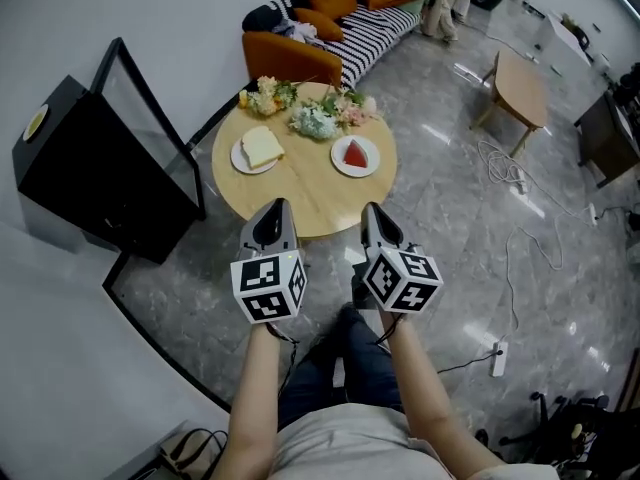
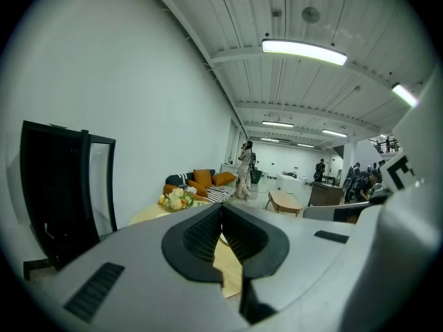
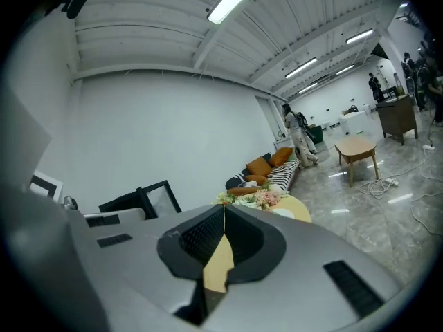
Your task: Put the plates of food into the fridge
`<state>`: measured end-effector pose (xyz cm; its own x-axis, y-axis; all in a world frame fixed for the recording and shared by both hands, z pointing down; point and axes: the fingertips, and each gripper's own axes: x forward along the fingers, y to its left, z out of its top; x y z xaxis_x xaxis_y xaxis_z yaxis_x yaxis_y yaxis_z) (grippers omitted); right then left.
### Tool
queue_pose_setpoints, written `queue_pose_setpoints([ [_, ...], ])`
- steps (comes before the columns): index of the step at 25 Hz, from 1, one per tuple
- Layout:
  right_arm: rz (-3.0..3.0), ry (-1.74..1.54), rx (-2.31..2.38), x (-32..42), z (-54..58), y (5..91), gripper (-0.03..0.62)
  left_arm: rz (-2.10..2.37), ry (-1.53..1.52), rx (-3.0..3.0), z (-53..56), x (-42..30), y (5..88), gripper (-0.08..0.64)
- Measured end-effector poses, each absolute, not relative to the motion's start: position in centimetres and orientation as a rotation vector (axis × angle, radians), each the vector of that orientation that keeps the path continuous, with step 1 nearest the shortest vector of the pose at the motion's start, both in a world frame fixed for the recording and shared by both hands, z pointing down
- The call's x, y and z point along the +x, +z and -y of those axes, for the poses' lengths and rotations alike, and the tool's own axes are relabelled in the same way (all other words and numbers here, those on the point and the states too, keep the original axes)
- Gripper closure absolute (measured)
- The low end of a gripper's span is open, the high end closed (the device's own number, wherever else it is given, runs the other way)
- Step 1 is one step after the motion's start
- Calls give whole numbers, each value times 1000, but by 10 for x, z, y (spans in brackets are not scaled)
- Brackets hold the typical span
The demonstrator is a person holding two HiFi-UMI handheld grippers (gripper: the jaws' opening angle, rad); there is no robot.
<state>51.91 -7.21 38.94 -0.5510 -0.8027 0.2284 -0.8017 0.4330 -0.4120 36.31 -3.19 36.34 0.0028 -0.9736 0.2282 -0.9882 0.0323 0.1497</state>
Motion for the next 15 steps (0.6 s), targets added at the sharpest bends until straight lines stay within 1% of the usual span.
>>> queue_pose_setpoints([
  [5,-2649,-782,-1526,529,114,404,578,2013,98,2017,75,370,378,552],
  [15,-2712,-809,-1495,536,237,420,578,2002,139,1954,185,384,402,552],
])
